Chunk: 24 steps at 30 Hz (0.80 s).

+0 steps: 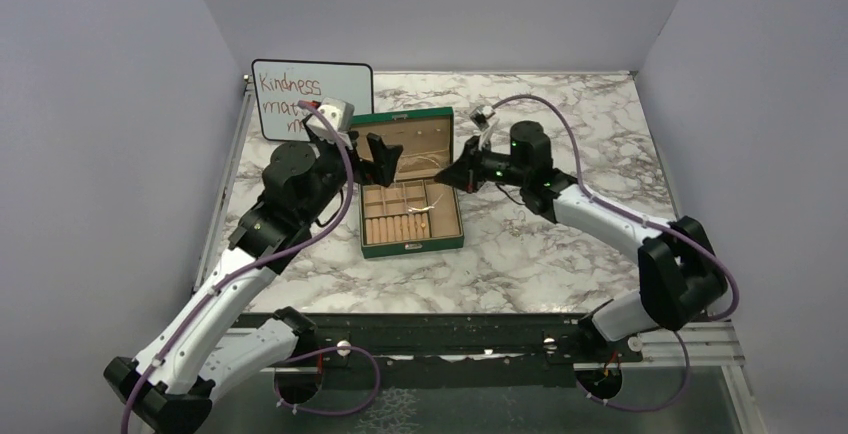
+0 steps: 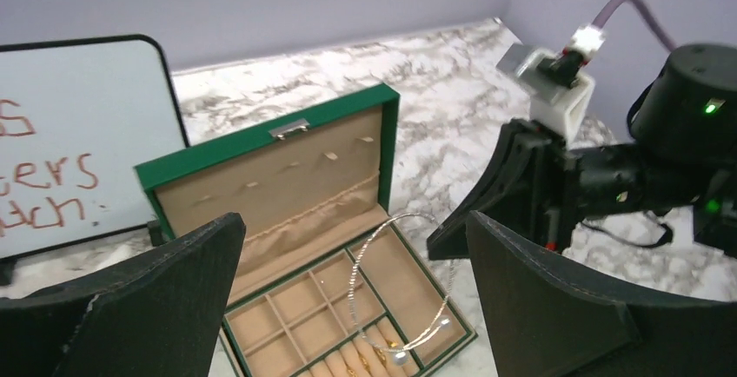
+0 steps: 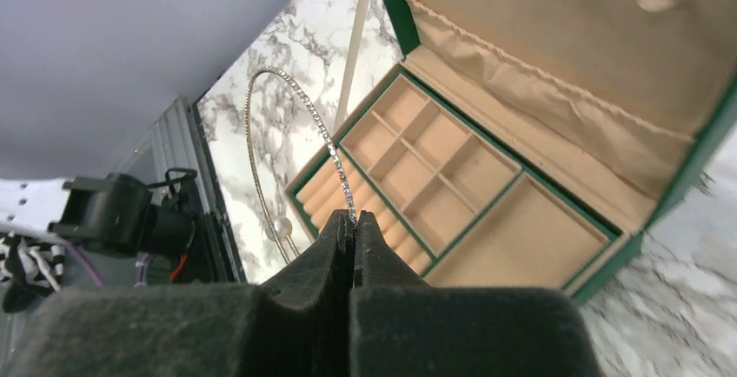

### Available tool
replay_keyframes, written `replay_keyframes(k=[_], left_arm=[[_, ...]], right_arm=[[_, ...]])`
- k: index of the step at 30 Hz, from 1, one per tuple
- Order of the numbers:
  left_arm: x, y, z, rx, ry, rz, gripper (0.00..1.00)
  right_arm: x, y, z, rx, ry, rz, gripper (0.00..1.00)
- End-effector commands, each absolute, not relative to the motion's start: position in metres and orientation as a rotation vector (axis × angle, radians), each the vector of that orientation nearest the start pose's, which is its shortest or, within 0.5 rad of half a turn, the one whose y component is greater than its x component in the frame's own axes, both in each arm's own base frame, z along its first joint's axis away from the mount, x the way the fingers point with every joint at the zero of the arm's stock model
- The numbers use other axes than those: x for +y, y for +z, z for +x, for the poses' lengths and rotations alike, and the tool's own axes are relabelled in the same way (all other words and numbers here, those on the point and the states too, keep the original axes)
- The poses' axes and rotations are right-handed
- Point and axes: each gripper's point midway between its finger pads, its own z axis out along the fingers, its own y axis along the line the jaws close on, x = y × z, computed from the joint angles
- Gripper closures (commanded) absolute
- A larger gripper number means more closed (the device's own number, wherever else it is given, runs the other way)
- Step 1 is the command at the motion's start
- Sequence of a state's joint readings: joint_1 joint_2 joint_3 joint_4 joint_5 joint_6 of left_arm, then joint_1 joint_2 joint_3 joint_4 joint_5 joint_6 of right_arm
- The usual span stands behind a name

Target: Organize the mixed jewelry

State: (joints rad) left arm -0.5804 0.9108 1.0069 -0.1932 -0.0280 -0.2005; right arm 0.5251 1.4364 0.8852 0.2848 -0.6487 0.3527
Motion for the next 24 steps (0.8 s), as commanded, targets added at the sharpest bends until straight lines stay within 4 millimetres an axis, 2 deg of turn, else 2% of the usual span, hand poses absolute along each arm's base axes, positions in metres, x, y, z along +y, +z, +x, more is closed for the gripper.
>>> replay_keyframes(k=[1, 6, 11, 17, 24], left_arm=[[-0.154, 0.366, 0.288, 1.561, -0.474, 0.1, 0.01], [-0.143, 0.36, 0.287, 1.584, -0.437, 0.045, 0.01], [-0.139, 0.356, 0.286, 1.601, -0.418, 0.033, 0.01], [-0.139, 0.355, 0.286, 1.604, -0.413, 0.038, 0.01], [-0.141, 0.349, 0.287, 1.616, -0.416, 0.046, 0.01]], right_arm=[[0.347, 0.227, 0.333, 1.775, 1.147, -0.541, 0.99], [0.382, 0.227, 0.358, 1.768, 1.114, -0.528, 0.99], [0.406, 0.229, 0.384, 1.769, 1.045, -0.543, 0.99], [0.413, 0.217, 0.404, 1.812, 0.96, -0.533, 0.99], [0.412, 0.202, 0.403, 1.836, 0.903, -0.575, 0.99]])
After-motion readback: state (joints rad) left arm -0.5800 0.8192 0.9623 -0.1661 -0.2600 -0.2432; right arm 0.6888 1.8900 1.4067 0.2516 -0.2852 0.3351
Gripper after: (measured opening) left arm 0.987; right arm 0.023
